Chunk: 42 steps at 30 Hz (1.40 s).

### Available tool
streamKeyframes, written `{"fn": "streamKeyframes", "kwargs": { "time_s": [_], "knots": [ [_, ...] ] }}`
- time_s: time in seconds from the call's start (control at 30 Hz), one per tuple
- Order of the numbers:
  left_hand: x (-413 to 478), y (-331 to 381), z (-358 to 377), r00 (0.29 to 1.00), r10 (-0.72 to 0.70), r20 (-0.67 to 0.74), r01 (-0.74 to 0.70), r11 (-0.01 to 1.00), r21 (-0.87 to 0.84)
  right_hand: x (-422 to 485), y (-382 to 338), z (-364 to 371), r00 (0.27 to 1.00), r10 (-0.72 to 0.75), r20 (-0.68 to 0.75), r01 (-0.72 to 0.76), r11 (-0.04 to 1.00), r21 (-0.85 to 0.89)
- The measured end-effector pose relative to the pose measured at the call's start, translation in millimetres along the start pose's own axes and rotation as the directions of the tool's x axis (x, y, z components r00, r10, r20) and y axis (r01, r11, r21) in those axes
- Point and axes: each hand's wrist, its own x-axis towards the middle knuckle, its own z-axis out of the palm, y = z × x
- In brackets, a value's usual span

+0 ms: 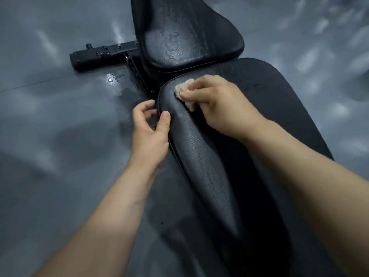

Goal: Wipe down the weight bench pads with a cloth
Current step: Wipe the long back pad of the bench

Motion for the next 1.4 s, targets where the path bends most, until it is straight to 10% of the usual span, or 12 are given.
{"fn": "streamKeyframes", "kwargs": {
  "time_s": [0.2,0.7,1.03,1.4],
  "knots": [
    [-14,10,4,0.989,0.037,-0.146,-0.025,0.996,0.084,36,-10,10,0.980,0.195,-0.047,-0.197,0.979,-0.051],
    [-55,6,-14,0.996,-0.066,-0.053,0.067,0.998,0.006,38,-41,12,0.978,0.208,0.011,-0.207,0.975,-0.084],
    [-51,7,-16,0.987,-0.159,-0.018,0.154,0.973,-0.174,-32,-64,13,0.995,-0.065,0.080,0.063,0.998,0.016],
    [-50,16,-5,0.976,-0.200,-0.084,0.184,0.969,-0.168,0,-67,27,0.993,0.086,-0.078,-0.083,0.996,0.036]
  ]
}}
